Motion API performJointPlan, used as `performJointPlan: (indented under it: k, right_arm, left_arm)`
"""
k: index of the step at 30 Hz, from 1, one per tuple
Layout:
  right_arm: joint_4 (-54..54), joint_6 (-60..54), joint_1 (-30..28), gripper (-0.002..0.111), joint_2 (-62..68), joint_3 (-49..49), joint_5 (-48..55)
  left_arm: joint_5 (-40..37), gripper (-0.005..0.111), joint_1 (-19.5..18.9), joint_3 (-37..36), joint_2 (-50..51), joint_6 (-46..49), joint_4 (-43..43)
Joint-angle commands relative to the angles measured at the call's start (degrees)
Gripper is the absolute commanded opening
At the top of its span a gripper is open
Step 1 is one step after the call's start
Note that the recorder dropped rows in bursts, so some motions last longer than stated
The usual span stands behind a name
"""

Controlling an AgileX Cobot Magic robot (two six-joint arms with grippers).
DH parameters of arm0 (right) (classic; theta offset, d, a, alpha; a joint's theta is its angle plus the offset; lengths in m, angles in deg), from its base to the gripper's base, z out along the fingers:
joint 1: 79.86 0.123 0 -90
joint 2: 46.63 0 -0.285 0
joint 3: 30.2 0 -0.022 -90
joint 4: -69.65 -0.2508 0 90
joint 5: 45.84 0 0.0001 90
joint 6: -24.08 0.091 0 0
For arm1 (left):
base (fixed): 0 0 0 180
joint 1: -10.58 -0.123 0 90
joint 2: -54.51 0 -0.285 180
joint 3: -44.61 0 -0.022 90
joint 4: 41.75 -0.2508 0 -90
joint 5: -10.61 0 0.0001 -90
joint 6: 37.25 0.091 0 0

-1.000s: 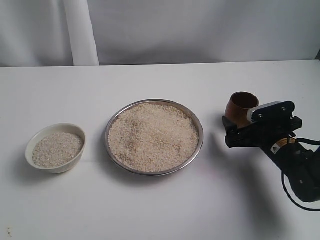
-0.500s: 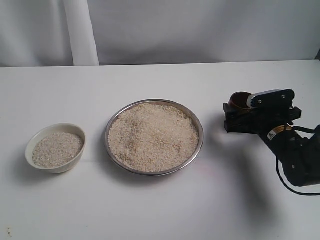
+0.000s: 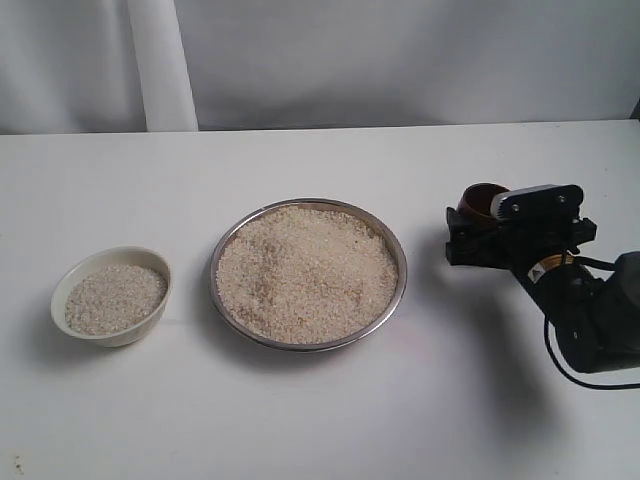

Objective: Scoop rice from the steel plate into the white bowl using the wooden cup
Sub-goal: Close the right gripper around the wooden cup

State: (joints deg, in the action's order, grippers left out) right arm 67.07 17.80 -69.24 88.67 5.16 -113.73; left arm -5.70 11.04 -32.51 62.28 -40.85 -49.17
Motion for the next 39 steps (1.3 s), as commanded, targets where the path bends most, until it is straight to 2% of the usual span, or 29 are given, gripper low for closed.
performJointPlan:
  k: [1,6,16,23,31,34,35,39]
  right_arm:
    - [1.1,0.4,-0.1,0.096,0.0,-2.5,3.9]
    - [0.8,0.6,-0.1,0.096,0.5,-4.3,6.2]
    - [-0.3,0.6,-0.1,0.096,2.7,-4.3,2.2]
    - [-0.3,0.6,-0.1,0.088,2.7,-5.9,5.0]
    - [-0.9,0.7,0.0,0.086,2.7,-6.2,5.6]
    - [0.1,0.7,0.0,0.069,2.7,-6.2,5.6]
    - [0.1,0.7,0.0,0.058,2.7,-6.2,5.6]
    - [0.1,2.0,0.0,0.036,2.7,-6.2,5.8]
  left_arm:
    - [0.6,0.000,0.2,-0.1,0.0,-0.3,0.5]
    - [0.6,0.000,0.2,-0.1,0.0,-0.3,0.5]
    - [0.6,0.000,0.2,-0.1,0.0,-0.3,0.5]
    - [0.6,0.000,0.2,-0.1,0.0,-0.3,0.5]
    - [0.6,0.000,0.2,-0.1,0.0,-0.3,0.5]
    - [0.6,0.000,0.2,-0.1,0.0,-0.3,0.5]
    - [0.6,0.000,0.2,-0.1,0.0,-0.3,0.5]
    - [0.6,0.000,0.2,-0.1,0.0,-0.3,0.5]
